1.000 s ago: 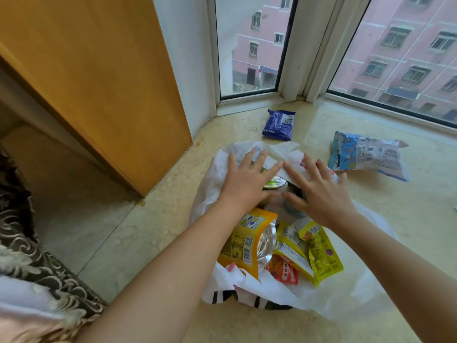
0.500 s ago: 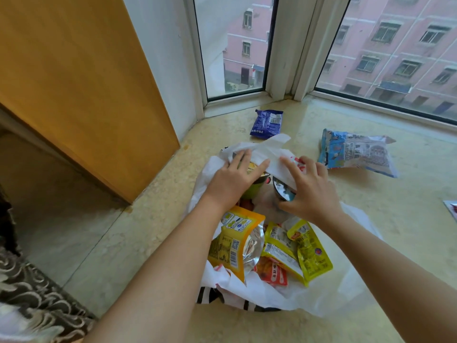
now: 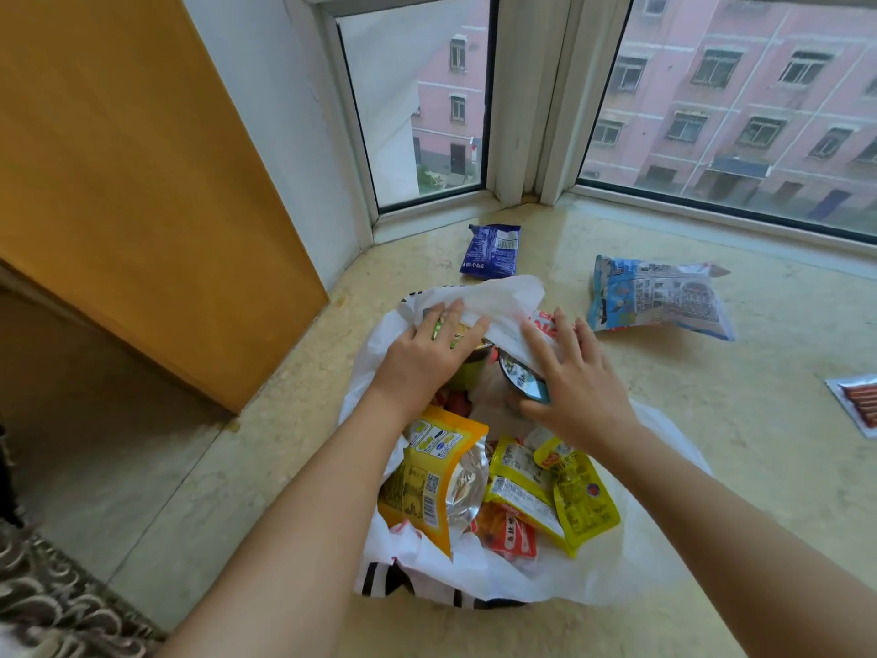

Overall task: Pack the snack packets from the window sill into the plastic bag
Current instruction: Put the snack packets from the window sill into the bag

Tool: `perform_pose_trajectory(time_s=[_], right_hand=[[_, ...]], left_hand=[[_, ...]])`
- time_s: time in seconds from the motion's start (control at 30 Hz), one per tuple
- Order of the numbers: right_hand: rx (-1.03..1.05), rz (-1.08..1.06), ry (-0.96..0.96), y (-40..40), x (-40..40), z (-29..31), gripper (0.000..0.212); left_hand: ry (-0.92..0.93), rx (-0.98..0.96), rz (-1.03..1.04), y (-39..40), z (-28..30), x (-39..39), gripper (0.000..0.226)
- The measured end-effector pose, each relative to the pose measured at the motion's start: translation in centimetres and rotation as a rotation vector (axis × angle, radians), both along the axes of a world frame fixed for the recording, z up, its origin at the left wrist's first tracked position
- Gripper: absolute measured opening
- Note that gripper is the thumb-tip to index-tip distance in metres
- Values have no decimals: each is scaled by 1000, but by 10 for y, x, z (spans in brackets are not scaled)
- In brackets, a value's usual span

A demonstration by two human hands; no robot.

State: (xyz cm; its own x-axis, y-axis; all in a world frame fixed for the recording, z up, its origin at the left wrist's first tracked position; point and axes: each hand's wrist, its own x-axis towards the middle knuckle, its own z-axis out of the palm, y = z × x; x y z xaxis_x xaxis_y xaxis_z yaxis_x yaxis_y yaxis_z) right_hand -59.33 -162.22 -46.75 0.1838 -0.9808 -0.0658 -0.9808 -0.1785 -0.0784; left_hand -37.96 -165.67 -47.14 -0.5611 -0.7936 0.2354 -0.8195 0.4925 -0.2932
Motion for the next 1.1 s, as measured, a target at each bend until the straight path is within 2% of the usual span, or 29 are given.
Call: perform_pose_trajectory(time_s=[0.23,0.33,0.37,0.4,0.43,0.5,0.6,0.7,0.83,0.9,0.97,1.03,1.1], right_hand=[[4,-5,-26,9,-3,5,92],[-66,17,-83,24,-4,12,82],[-110,32,-131,32,-6,14,74],[-162,60,-183,41,-8,16,64],[-231,108,-232,52,-11,17,56],[-311,256,-267,76,-18,10,48],[-144,415,-123,111,-20,-15,60],[77,367,18,125,-13,-35,72],[83,254,59,119,-5,-36,62],[137,167,124,114,-9,-37,74],[165,66,166,109,-15,-34,81],[158,21,167,108,-19,-35,76],[153,-6,186,108,-19,-32,72]], left_hand=[[149,-30,-74,-3,-2,10,76],[252,-2,-109,7,13,8,55],[311,20,-120,14,22,2,46],[364,110,-116,24,33,-5,47],[384,273,-98,35,43,-13,56],[222,578,-62,57,53,-25,80],[-102,738,-83,81,51,-27,118],[-195,848,-50,86,47,-17,142],[-191,820,-85,88,49,-14,141],[-111,777,-92,88,45,-15,133],[-24,741,-42,84,39,-19,127],[38,706,42,78,31,-27,117],[-11,632,120,75,24,-37,107]])
